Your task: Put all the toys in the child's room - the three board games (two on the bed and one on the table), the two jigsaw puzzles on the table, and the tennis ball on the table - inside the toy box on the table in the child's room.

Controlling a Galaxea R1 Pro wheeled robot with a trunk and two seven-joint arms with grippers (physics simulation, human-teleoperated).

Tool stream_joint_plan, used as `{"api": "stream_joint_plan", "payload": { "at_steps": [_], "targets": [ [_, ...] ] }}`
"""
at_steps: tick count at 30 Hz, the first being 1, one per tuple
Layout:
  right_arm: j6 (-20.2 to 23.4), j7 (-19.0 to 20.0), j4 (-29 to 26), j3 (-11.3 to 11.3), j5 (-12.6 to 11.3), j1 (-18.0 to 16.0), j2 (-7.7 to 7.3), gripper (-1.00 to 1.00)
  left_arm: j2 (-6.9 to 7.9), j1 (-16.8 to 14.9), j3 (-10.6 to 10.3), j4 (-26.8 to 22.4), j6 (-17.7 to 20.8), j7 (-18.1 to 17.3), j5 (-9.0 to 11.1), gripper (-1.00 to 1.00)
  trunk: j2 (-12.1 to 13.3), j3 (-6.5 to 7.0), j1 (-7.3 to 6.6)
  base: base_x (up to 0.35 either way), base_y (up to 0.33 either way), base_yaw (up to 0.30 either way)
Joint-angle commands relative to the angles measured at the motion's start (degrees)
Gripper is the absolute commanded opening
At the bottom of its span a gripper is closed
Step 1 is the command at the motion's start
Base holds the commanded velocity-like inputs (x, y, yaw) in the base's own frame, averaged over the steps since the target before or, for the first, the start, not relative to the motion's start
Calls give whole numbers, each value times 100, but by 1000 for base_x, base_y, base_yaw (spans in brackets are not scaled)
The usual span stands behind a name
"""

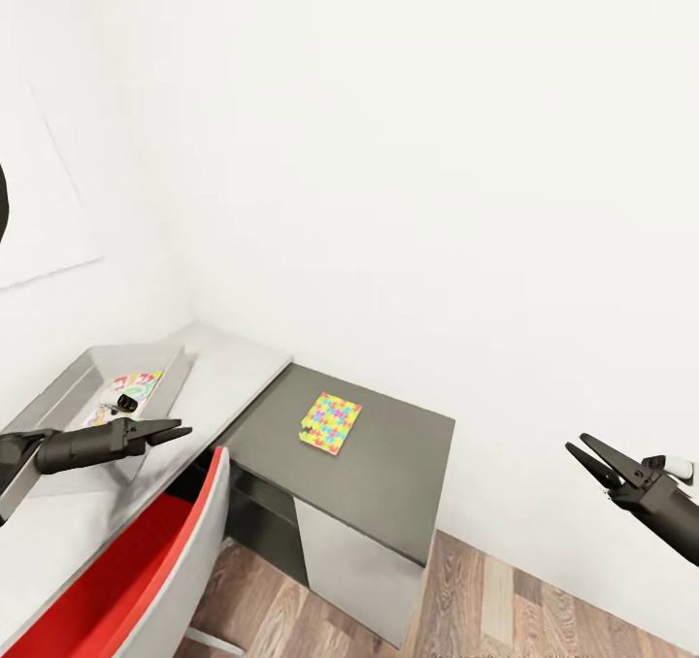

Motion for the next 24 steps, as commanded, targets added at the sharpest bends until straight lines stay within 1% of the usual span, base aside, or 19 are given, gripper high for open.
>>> {"api": "stream_joint_plan", "payload": {
  "at_steps": [1,18,24],
  "targets": [
    [23,16,3,-5,4,-8,-2,100,9,-4,-28,0,61,-17,26,100,-12,-8,4,0,0,-268],
    [17,-6,186,-5,6,-22,-20,100,4,-4,-25,0,52,-17,20,100,-12,73,4,0,0,-268],
    [15,-10,222,-6,6,-25,-20,100,2,-4,-25,0,55,-17,18,100,-12,101,4,111,0,-267]
  ]
}}
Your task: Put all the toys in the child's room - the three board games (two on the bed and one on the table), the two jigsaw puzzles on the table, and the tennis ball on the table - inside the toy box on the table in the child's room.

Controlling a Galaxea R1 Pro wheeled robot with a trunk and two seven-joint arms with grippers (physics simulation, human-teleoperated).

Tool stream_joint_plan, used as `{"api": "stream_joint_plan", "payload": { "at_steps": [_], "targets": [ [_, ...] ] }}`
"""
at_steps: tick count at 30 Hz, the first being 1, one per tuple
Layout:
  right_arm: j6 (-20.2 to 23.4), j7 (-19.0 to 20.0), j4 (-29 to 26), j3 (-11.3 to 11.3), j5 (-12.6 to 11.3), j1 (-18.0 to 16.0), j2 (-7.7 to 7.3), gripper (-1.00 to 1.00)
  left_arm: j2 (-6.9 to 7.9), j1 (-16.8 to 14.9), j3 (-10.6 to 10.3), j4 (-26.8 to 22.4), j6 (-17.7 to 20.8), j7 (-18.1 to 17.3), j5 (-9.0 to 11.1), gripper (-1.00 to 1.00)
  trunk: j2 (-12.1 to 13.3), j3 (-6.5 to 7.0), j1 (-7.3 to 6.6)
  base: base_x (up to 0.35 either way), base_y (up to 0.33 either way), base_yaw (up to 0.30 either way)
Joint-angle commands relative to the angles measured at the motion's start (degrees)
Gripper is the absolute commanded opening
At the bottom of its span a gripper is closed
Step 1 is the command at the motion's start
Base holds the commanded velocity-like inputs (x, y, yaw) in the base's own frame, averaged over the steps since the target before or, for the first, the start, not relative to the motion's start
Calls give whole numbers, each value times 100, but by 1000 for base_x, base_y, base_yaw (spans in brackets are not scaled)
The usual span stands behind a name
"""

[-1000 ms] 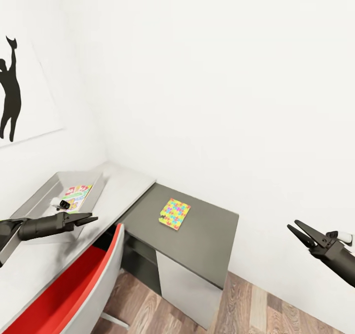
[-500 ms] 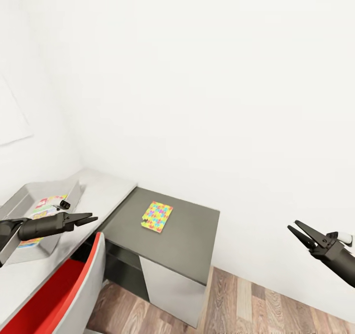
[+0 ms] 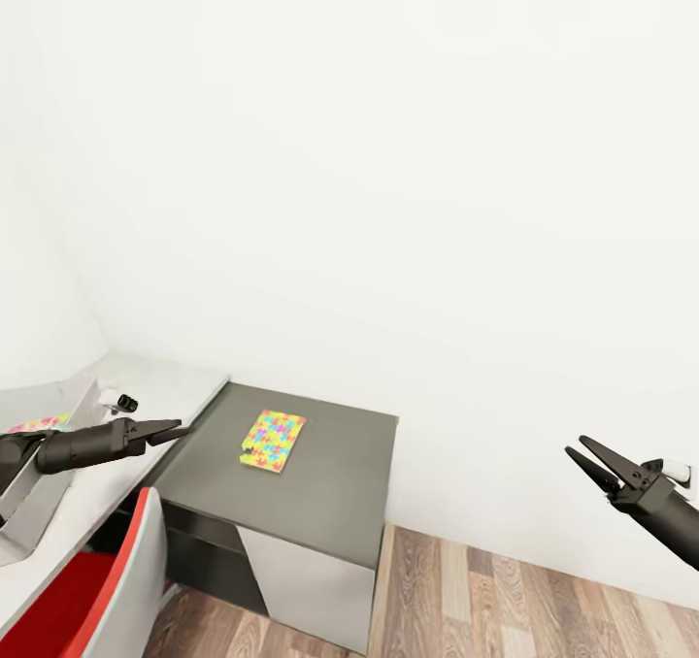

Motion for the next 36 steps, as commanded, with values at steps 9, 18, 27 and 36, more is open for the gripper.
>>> {"api": "stream_joint_plan", "payload": {
  "at_steps": [9,18,27,36],
  "targets": [
    [23,22,10,-12,2,-9,-5,100,9,-5,-27,0,51,-17,26,100,-12,30,6,118,0,-266],
    [31,32,18,-17,-8,-8,-9,100,9,-5,-30,0,51,-17,25,100,-12,73,6,96,50,-266],
    [28,13,18,-17,-2,-16,-4,100,9,-5,-27,0,49,-17,25,100,-12,108,6,51,62,-234],
    [23,-6,18,-16,6,-17,0,100,9,-5,-27,0,49,-17,21,100,-12,112,6,109,86,-37]
  ]
}}
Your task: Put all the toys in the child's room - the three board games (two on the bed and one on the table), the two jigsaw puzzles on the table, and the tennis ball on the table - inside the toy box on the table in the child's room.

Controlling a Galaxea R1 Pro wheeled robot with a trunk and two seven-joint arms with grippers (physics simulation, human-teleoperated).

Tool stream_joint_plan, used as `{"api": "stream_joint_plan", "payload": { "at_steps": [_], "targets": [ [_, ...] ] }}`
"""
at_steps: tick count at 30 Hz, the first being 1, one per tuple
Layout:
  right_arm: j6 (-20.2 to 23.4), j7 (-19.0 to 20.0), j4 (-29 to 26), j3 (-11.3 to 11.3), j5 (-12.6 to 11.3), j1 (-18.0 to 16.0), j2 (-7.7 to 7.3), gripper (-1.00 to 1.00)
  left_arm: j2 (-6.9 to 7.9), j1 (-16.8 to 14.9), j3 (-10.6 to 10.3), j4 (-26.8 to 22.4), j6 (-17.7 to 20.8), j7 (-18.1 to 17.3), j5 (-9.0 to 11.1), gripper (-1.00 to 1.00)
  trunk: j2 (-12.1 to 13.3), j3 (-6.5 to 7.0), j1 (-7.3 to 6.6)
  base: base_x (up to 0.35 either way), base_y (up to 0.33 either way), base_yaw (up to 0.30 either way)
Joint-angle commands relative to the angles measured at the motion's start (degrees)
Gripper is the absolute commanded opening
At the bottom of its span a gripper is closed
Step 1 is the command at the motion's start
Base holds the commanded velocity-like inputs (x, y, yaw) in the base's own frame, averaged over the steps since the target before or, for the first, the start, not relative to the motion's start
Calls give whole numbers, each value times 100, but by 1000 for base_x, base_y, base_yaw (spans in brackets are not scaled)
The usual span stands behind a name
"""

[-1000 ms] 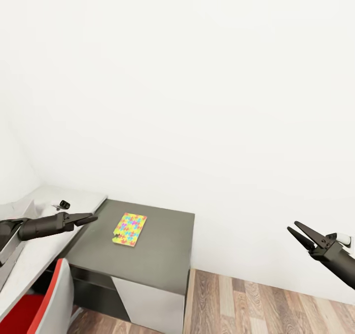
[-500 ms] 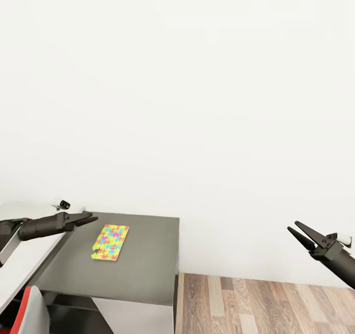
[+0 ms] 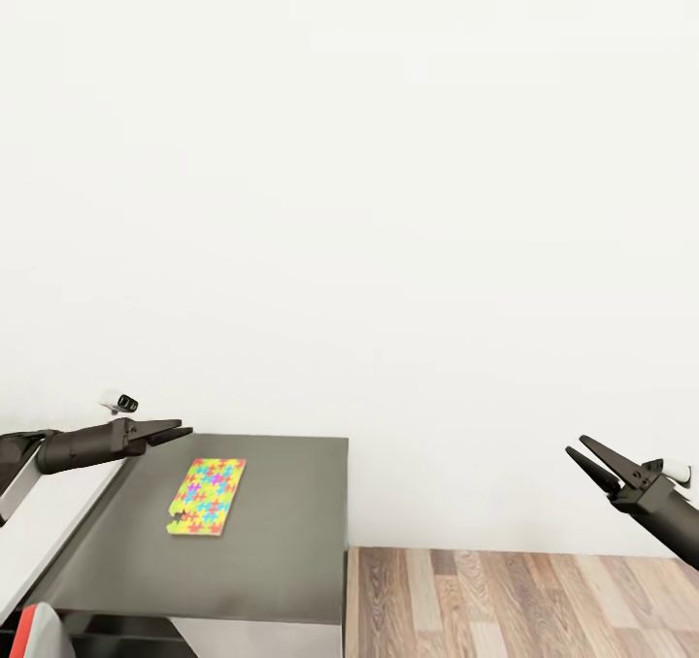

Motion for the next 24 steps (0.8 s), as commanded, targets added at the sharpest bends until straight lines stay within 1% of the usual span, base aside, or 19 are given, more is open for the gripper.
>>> {"api": "stream_joint_plan", "payload": {
  "at_steps": [1,18,24],
  "targets": [
    [23,14,-1,-5,5,-6,0,100,8,-7,-28,3,61,-17,24,100,-12,-13,6,201,109,-4],
    [13,-5,-7,23,16,-6,18,100,6,-7,-30,3,62,-17,22,100,-12,-13,6,157,81,-1],
    [-4,-11,-9,21,24,-5,46,100,-4,-7,-31,3,61,-17,22,100,-12,-13,6,46,31,0]
  ]
}}
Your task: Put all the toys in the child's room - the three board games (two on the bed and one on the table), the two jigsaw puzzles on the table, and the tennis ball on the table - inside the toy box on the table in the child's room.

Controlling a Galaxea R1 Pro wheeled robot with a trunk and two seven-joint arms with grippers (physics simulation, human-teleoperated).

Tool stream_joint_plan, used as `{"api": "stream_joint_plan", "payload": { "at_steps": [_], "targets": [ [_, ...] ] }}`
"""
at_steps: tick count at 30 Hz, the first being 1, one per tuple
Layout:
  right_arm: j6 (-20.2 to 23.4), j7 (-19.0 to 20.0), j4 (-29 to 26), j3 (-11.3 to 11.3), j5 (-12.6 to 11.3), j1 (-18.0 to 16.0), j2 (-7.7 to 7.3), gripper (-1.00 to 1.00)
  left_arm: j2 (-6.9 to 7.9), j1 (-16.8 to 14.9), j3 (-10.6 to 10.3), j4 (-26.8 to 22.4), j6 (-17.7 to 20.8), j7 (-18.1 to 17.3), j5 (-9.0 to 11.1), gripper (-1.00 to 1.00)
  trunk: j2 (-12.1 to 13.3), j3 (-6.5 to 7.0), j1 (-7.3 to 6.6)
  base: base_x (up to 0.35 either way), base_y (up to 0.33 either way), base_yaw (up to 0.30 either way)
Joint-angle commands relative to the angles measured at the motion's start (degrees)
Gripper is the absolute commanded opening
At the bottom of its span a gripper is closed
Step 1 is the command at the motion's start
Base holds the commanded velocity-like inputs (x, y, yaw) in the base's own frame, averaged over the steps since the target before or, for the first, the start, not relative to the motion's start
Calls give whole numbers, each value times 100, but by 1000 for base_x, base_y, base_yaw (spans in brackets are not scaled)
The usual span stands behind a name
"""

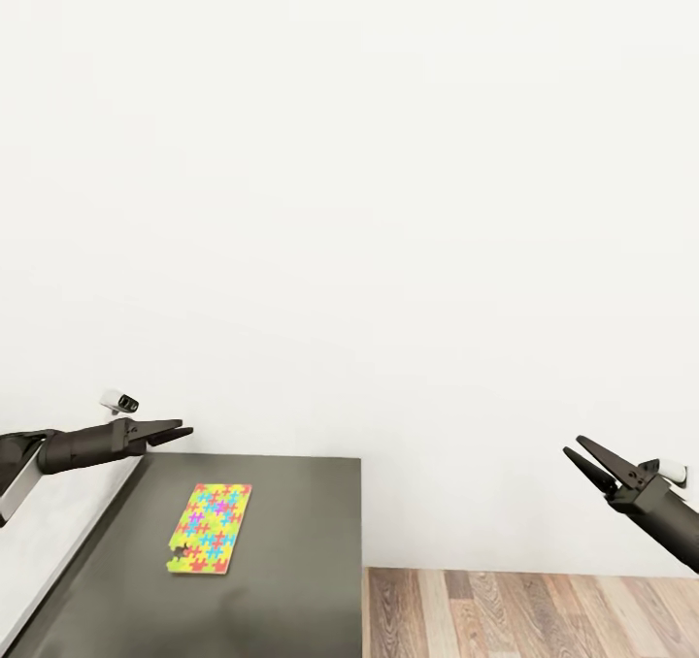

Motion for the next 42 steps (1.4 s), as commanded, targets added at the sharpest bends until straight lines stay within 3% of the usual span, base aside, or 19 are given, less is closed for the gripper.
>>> {"api": "stream_joint_plan", "payload": {
  "at_steps": [1,19,23,27,28,30,31,32,33,35,36,37,39,41,42],
  "targets": [
    [24,15,-1,-3,5,-6,1,100,8,-7,-28,3,61,-17,26,100,-13,-13,4,10,7,0],
    [47,-23,-63,18,10,-8,17,100,-25,-7,-40,3,84,-17,-28,100,-13,-13,4,1,1,0],
    [53,-235,-69,19,57,-17,32,100,-40,-7,-57,3,122,85,-59,100,-13,-13,4,0,0,0],
    [97,-1026,-81,109,170,-47,32,100,-190,-13,-44,3,192,1145,-71,100,-13,-13,4,0,0,0],
    [100,-1301,-81,219,186,-63,17,100,-309,-16,-28,4,232,1557,-71,100,-13,-13,4,0,0,0],
    [105,-1725,-82,444,206,-111,-7,100,-424,-25,-18,10,265,2010,-71,100,-13,-13,4,0,0,0],
    [106,-1868,-81,523,210,-136,-13,100,-515,-36,-6,14,289,2487,-69,100,-13,-13,4,0,0,0],
    [107,-2010,-81,602,212,-163,-18,100,-549,-43,-1,15,298,2729,-66,100,-13,-13,4,0,0,0],
    [109,-2294,-81,747,216,-215,-25,100,-597,-55,7,17,311,3202,-53,100,-13,-13,4,0,0,0],
    [110,-2578,-81,872,217,-259,-29,100,-632,-63,14,18,319,3639,-38,100,-13,-13,4,0,0,0],
    [114,-2901,-82,991,216,-297,-32,100,-673,-78,17,19,324,4067,-31,100,-13,-13,4,0,0,0],
    [117,-3049,-84,1041,216,-313,-33,100,-701,-88,17,19,326,4255,-30,100,-13,-13,4,0,0,0],
    [152,-3579,-87,1207,217,-371,-31,100,-876,-164,12,20,330,4976,-41,100,-13,-13,4,0,0,0],
    [189,-3807,-88,1274,219,-399,-30,100,-978,-222,8,20,331,5380,-48,100,-13,-13,4,0,0,0],
    [220,-4007,-88,1325,221,-429,-29,100,-1066,-288,7,20,332,5845,-53,100,-13,-13,4,0,0,0]
  ]
}}
